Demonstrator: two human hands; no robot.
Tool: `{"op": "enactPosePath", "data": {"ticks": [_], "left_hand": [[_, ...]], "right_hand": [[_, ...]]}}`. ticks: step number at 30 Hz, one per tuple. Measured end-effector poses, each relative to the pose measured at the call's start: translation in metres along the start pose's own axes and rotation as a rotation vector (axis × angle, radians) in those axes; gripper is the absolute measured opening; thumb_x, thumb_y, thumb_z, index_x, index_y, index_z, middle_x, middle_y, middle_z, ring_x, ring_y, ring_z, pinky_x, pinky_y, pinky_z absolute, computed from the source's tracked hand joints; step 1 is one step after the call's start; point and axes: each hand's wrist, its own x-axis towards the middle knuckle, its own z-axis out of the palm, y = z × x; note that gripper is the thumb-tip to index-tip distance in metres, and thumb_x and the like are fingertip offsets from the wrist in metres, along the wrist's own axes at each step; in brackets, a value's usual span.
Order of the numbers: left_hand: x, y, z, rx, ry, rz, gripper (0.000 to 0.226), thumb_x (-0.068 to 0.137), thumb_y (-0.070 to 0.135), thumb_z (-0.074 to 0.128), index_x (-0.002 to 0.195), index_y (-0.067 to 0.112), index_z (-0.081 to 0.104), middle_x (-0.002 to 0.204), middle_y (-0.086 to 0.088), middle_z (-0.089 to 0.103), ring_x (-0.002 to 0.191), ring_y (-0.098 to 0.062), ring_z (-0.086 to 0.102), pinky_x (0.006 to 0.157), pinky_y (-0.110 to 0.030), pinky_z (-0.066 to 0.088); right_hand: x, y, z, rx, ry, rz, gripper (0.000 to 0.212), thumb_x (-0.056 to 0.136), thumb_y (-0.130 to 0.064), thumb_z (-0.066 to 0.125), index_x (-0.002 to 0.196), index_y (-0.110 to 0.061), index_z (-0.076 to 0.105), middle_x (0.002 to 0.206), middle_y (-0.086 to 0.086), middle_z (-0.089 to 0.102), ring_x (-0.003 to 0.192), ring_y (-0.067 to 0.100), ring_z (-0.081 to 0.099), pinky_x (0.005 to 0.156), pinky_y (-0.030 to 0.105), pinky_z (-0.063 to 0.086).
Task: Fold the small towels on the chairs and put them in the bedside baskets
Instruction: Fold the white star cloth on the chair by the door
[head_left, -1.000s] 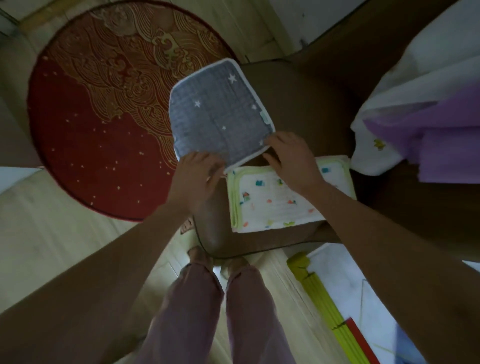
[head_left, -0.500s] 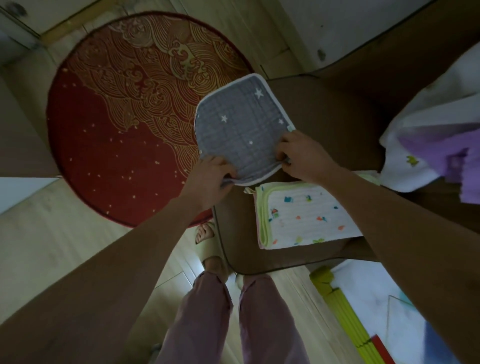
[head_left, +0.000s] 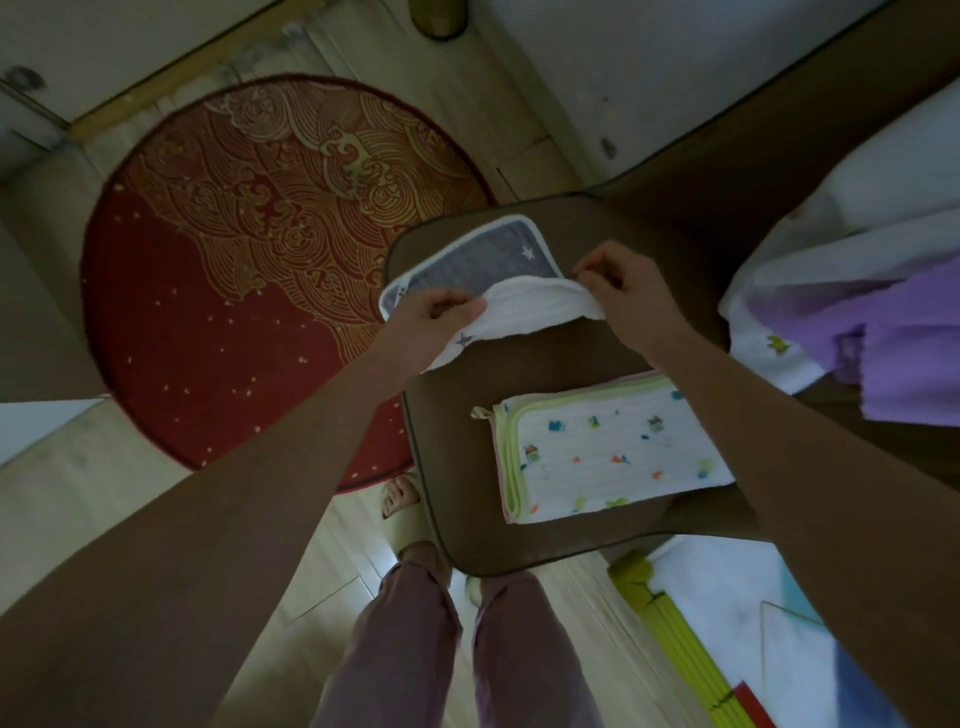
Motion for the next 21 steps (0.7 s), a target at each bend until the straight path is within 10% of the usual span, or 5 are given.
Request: {"op": "enactPosePath", "data": {"ticks": [8,12,21], "left_hand": [[0.005,0.045,0.000,-0.013,-0.020,0.048,0.021,0.085,0.022,0.072,0.104,0.012,0.068,0.093,-0.004,0.068,0.079,-0.009,0.062,0.068,-0.017,0.050],[0.000,0.072,-0.019,-0.126,0.090,0.036,0.015,0.089,0.028,0.068,0.096,0.015,0.072,0.093,-0.013,0.072,0.084,-0.020,0.069,0.075,-0.035,0.056],[-0.023,0.150,-0.061,-0.265,0.245,0.122,0.026,0.095,0.032,0.059,0.096,0.009,0.070,0.079,0.003,0.066,0.060,0.005,0.062,0.055,-0.012,0.047]], "right_hand": [[-0.016,-0.013,-0.035,0.033,-0.153,0.102,0.007,0.090,-0.016,0.066,0.096,-0.012,0.064,0.089,0.003,0.061,0.078,0.009,0.055,0.069,0.027,0.044],[-0.014,-0.036,-0.041,0.089,0.028,0.039,0.014,0.098,-0.018,0.055,0.096,-0.014,0.068,0.086,0.000,0.063,0.080,0.011,0.056,0.069,0.027,0.043],[-0.013,-0.127,-0.067,0.282,0.341,-0.105,0.016,0.097,-0.017,0.055,0.105,-0.015,0.069,0.085,-0.008,0.063,0.075,-0.004,0.058,0.065,0.008,0.046]]}}
